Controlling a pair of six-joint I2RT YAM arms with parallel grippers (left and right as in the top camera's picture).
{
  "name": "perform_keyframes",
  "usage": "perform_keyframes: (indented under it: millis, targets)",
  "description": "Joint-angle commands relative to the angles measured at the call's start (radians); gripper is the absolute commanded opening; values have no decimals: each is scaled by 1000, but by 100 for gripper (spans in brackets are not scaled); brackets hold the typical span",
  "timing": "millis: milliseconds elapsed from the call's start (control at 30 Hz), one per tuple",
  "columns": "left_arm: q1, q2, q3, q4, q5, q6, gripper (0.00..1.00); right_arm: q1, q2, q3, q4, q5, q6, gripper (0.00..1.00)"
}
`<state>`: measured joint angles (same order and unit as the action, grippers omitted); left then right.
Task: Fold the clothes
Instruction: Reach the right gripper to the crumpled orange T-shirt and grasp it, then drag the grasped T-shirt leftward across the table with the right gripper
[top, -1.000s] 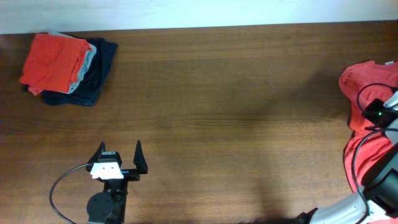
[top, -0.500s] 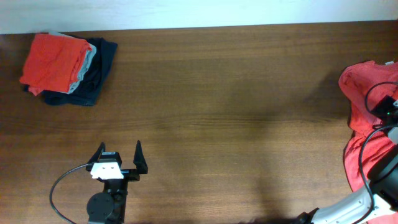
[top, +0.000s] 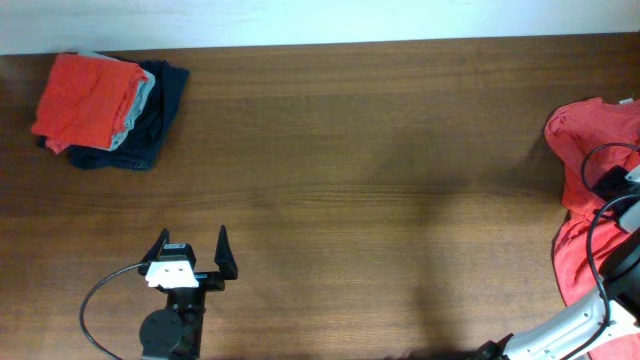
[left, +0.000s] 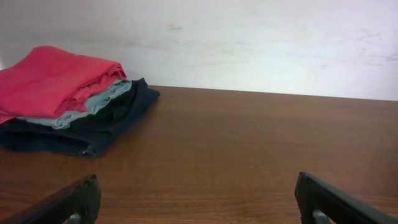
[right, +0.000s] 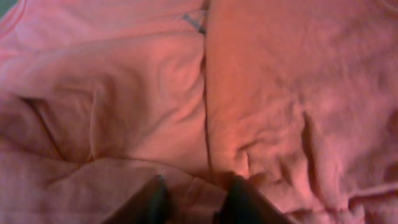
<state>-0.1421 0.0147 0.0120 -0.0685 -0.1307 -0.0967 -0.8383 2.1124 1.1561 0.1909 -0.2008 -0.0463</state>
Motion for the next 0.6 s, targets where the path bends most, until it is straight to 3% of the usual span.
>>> perform_keyframes:
  millis: [0,167,333,433,567]
  targets:
    - [-4,-10,-3,-4,10,16,99,-5,26,15,-5,-41,2,30]
    - [-4,-10,-3,-3,10,16,99,-5,-2,69,-59,-113,3,19]
    - [-4,-10,-3,-3,10,16,99,11,-60,168,-189,-136,2,17]
    - [-4,-10,-3,-3,10,16,100,21,-79,232,-277,-137,2,4]
    - [-4,-10,-3,-3,10,16,99,45,-89,289,-370,-140,2,4]
